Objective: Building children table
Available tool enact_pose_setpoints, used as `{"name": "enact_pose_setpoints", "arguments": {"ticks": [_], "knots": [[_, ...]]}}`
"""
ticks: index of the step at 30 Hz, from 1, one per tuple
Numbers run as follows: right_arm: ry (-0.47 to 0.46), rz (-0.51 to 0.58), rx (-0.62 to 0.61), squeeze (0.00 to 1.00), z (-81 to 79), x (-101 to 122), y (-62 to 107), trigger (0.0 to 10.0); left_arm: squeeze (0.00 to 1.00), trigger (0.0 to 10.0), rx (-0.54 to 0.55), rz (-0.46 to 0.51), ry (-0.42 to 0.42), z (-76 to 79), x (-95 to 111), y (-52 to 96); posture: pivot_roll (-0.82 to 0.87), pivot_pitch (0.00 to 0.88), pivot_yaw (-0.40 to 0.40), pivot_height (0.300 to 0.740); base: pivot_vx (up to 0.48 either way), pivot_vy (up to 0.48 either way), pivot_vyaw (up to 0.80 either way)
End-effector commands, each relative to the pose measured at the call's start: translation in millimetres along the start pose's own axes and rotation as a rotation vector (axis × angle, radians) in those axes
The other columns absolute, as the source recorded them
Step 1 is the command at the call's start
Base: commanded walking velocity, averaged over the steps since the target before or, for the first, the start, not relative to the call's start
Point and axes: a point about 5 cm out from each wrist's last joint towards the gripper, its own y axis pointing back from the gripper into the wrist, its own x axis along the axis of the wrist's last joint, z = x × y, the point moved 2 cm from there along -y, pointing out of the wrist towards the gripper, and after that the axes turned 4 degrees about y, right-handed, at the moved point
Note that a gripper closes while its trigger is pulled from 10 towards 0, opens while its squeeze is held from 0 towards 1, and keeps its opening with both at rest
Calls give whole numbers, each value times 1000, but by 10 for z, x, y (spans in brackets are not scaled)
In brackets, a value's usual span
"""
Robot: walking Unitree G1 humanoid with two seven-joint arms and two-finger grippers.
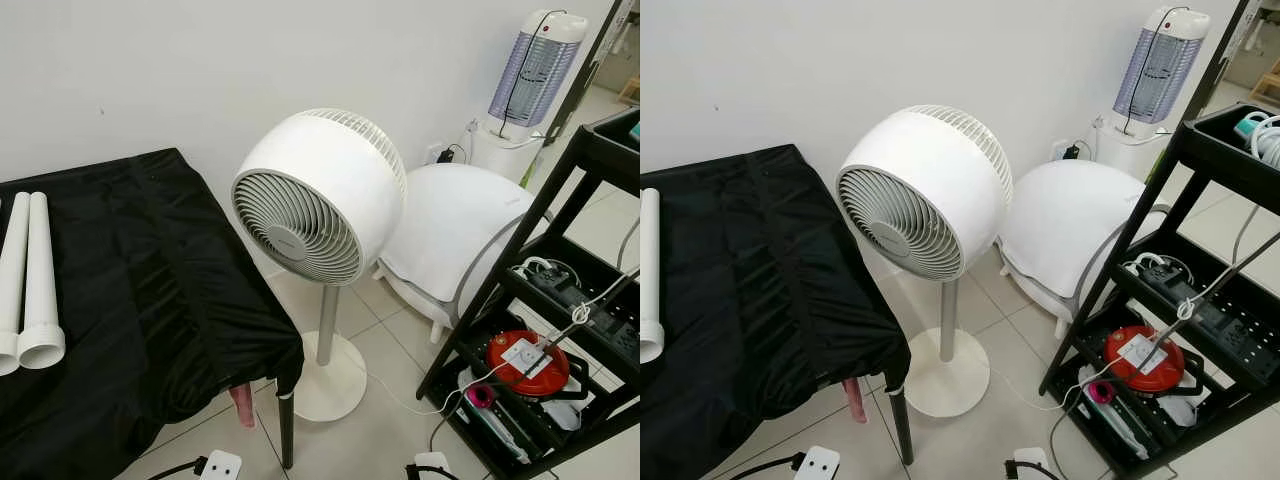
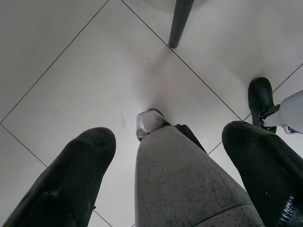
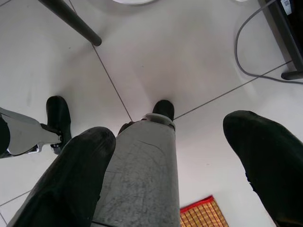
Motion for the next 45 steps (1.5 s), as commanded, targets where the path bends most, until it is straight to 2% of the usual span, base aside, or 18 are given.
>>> {"name": "enact_pose_setpoints", "arguments": {"ticks": [1, 17, 33, 45], "knots": [[-4, -12, 1, 0, -6, -27, 4, 10000, 0, 10000, -35, -52, 8, 33, -144, 21, 24, 4, 6, 740, 0, 0, 0], [58, -16, 17, 0, -33, -30, 3, 10000, 0, 10000, -37, -50, 8, 20, -142, 23, 23, 7, 5, 740, 0, 0, 0], [67, -15, 18, 0, -47, 24, -15, 10000, 0, 10000, -40, -44, 1, 27, -120, 19, 20, 7, 7, 740, 0, 0, 746], [90, -33, 16, 0, -19, -50, 4, 10000, 0, 10000, -42, -41, -10, 23, -97, 14, 20, 0, 5, 740, 0, 0, 800]]}}
